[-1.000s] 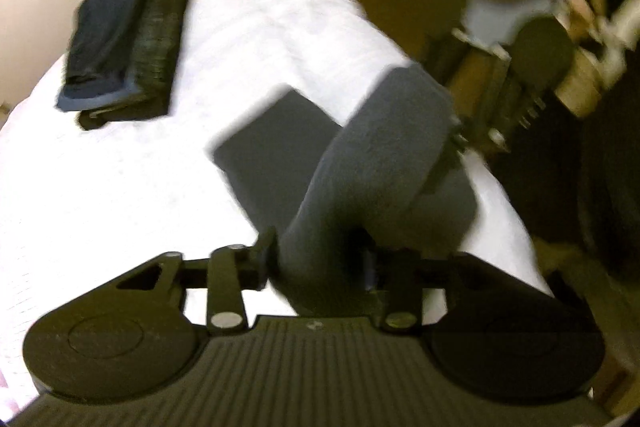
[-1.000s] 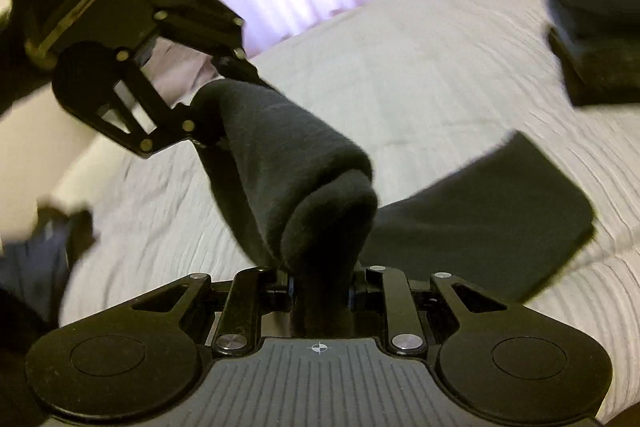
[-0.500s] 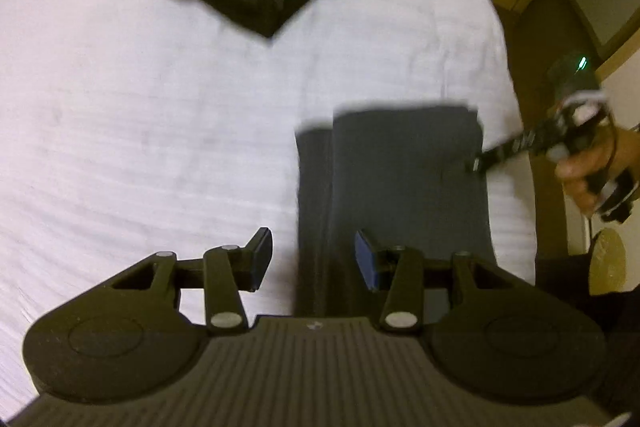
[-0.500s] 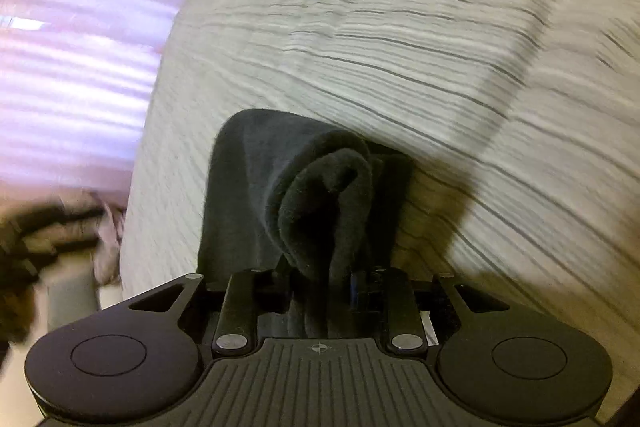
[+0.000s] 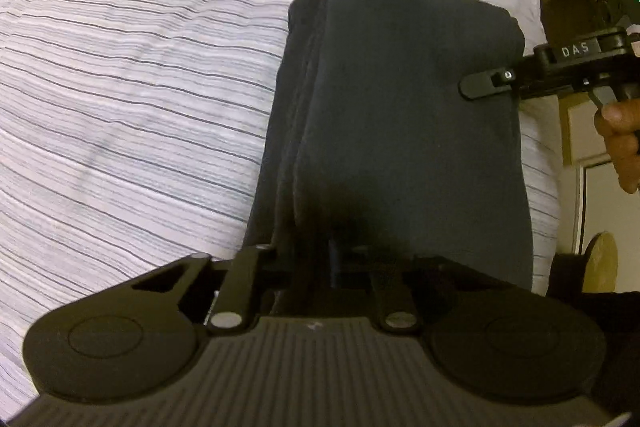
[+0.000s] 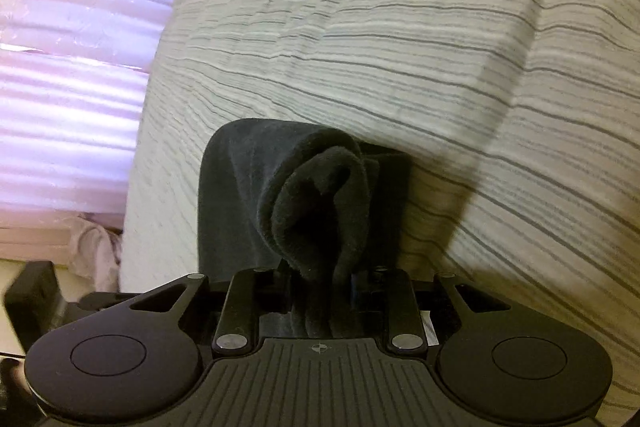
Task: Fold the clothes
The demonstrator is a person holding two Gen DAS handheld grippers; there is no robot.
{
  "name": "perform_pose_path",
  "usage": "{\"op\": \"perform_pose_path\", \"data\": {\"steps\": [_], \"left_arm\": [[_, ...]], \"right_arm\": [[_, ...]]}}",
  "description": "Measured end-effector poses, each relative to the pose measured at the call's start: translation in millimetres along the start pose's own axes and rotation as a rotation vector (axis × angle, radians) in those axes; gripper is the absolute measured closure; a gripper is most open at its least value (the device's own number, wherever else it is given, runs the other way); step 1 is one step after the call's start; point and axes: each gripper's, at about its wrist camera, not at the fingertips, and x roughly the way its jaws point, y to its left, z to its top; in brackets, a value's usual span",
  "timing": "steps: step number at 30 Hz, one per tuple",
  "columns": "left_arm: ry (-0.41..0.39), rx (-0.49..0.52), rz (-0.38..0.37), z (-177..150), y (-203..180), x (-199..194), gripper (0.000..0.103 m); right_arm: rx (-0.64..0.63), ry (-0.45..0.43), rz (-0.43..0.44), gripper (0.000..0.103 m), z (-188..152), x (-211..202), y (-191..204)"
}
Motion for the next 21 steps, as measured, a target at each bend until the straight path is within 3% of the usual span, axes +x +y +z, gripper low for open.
{"op": "perform_pose_path", "data": {"steps": [4, 10, 14, 15, 16, 17, 21], "left_arm": [[-0.017, -0.015, 0.021, -9.2, 1.8, -15.2, 0.093], [0.028, -0.033, 0.024, 5.5, 1.1, 8.6, 0.090], [0.033, -0.035, 0.029, 1.8, 0.9, 6.3, 0.085], [0.028, -0.046, 0.027, -0.6, 2.7, 2.9, 0.084], [0.017, -0.062, 0.029, -4.4, 4.9, -2.7, 0.083], [0.004, -0.079, 0.031, -8.7, 7.3, -9.0, 0.083], [-0.057, -0.151, 0.056, -31.0, 13.3, -36.0, 0.083]], "right_arm": [[-0.036, 0.029, 0.041, 0.078, -0.1, 8.4, 10.7], [-0.011, 0.044, 0.019, 0.077, 8.7, 18.5, -7.7], [0.002, 0.036, 0.006, 0.069, 10.2, -0.2, -15.6], [-0.007, 0.025, -0.005, 0.059, 9.8, -9.5, -14.3], [-0.010, 0.007, -0.028, 0.043, 9.7, -18.1, -12.6], [-0.014, -0.013, -0.051, 0.039, 9.6, -27.0, -10.8], [-0.161, -0.158, -0.136, 0.039, 11.4, -61.0, 17.3]]}}
